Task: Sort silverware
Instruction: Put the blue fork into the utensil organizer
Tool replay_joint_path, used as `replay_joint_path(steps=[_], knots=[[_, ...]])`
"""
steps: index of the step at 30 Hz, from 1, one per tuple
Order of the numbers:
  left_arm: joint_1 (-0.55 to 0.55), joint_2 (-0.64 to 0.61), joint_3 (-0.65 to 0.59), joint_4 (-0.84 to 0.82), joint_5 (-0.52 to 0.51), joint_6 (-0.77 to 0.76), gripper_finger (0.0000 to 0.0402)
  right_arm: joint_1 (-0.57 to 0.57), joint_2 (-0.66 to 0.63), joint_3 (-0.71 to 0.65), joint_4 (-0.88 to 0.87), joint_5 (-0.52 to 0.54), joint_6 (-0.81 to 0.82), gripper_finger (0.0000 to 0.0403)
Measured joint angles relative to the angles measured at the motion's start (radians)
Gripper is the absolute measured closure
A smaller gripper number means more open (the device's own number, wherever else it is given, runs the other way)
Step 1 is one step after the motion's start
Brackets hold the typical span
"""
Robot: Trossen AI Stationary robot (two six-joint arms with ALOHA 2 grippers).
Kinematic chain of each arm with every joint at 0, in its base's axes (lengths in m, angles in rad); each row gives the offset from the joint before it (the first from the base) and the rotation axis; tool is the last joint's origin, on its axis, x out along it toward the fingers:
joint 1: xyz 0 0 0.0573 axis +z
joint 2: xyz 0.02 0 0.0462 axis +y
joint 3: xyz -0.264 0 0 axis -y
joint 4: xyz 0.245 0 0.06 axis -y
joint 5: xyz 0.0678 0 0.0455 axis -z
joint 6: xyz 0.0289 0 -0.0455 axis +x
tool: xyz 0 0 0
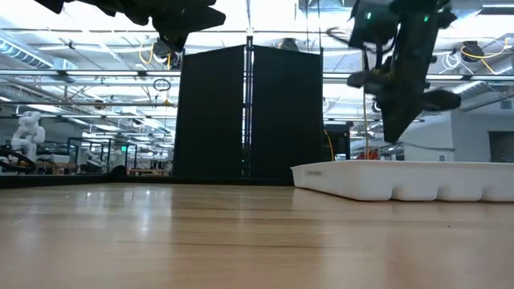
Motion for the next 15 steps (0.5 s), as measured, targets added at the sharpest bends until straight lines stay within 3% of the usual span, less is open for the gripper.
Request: replay_joint_path(steps=[15], knots=[[0.0,0.0,0.0,-0.005,0.0,0.004,0.0244,-0.212,0.1,-0.041,0.043,-0.032,-0.112,0.0403]])
